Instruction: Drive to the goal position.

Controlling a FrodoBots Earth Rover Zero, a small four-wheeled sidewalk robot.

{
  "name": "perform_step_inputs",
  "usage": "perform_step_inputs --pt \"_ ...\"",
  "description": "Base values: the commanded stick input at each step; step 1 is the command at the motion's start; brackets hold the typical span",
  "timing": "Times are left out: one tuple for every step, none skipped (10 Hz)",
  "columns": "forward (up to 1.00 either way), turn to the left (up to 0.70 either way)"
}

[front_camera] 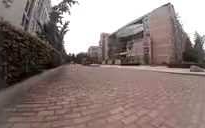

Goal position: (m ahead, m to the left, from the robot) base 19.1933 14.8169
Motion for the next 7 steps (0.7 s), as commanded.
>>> perform_step_inputs --pt "0.70 0.00" --pt "0.70 0.00" --pt "0.70 0.00" --pt "0.70 0.00" --pt "0.70 0.00" --pt "0.70 0.00" --pt "0.70 0.00"
